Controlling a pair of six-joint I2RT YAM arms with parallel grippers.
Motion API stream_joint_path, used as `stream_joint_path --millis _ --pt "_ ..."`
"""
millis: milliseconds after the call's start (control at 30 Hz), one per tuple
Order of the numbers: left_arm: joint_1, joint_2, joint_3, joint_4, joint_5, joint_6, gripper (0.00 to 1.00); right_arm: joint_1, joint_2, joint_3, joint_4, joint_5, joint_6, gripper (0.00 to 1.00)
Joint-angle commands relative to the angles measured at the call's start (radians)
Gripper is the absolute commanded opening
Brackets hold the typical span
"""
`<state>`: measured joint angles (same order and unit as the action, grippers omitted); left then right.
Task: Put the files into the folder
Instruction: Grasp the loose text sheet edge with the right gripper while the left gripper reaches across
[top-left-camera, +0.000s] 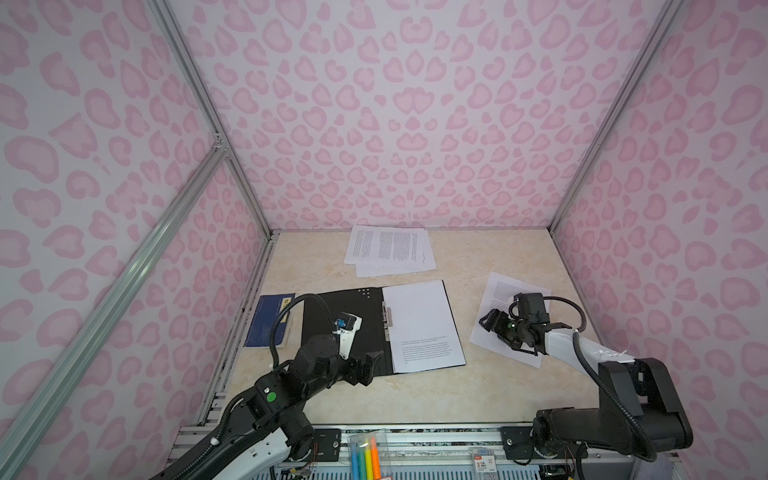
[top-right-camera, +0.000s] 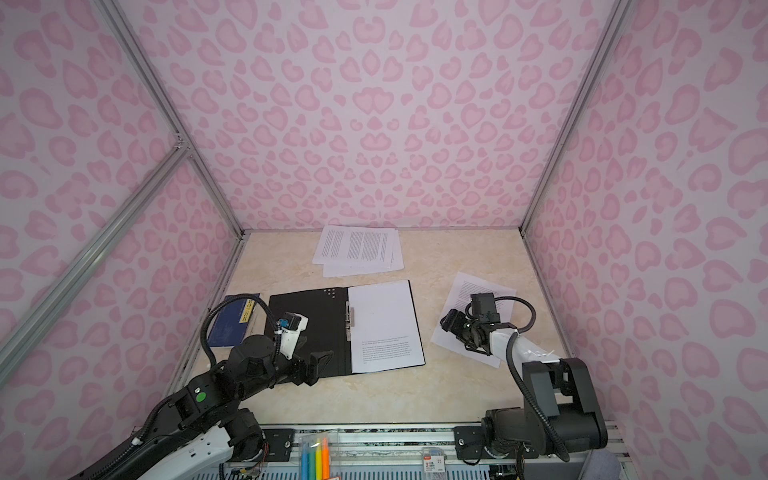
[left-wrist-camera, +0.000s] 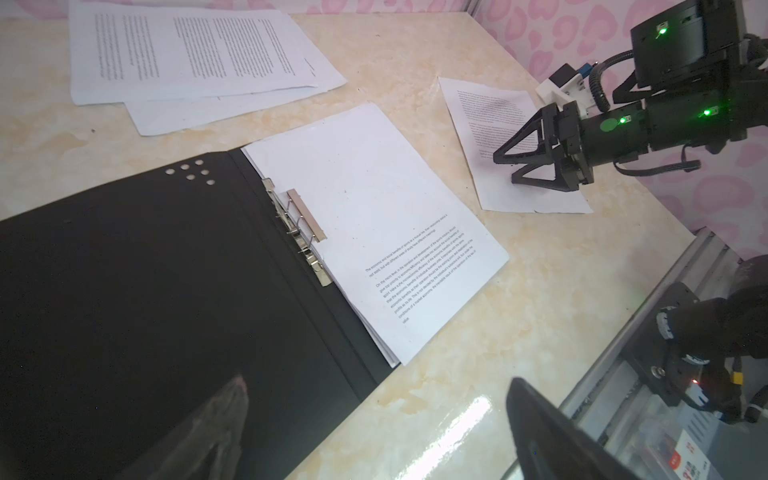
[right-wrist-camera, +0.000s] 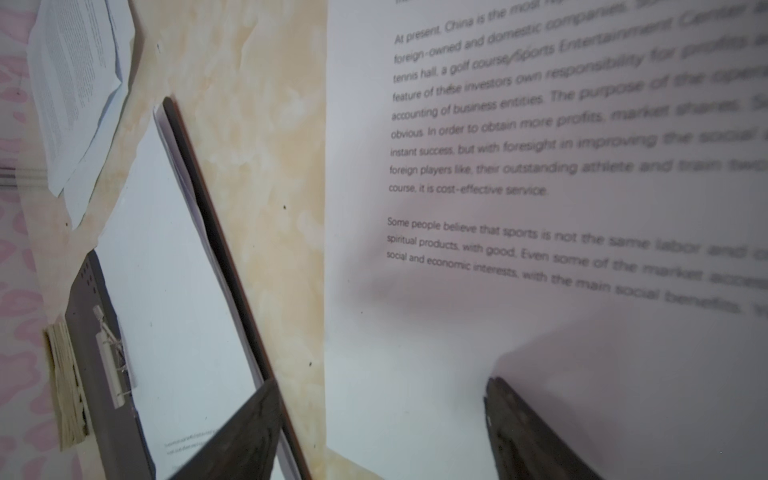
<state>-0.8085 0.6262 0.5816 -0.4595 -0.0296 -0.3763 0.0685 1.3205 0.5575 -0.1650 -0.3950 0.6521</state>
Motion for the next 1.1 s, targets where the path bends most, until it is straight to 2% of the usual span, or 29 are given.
stream_joint_path --millis 0,133,300,433,600,867,1067 --pt "-0.028 0.138 0.065 0.146 0.102 -0.103 0.99 -0.044 -0.046 0.052 -0.104 0.001 -0.067 0.82" --pt "-0.128 0.409 0.166 0.288 0.120 -0.164 0.97 -0.122 -0.001 0.151 -0.077 0.048 -0.066 0.84" --pt "-0.204 0.862 0.464 0.307 0.147 -0.169 0.87 -0.248 0.155 0.262 -0.008 0.130 -0.052 0.84" --pt "-0.222 1.144 0.684 0.324 0.209 -0.148 0.82 -0.313 0.242 0.298 0.054 0.172 -0.015 0.83" --pt "-0.224 1.441 0.938 0.342 0.324 -0.138 0.69 -0.341 0.261 0.258 0.136 0.248 0.015 0.82" --pt "-0.224 1.696 1.185 0.322 0.365 -0.128 0.63 -0.372 0.348 0.314 0.136 0.247 0.017 0.81" --pt "-0.221 1.773 1.249 0.296 0.364 -0.133 0.62 -0.421 0.418 0.327 0.148 0.141 0.002 0.82"
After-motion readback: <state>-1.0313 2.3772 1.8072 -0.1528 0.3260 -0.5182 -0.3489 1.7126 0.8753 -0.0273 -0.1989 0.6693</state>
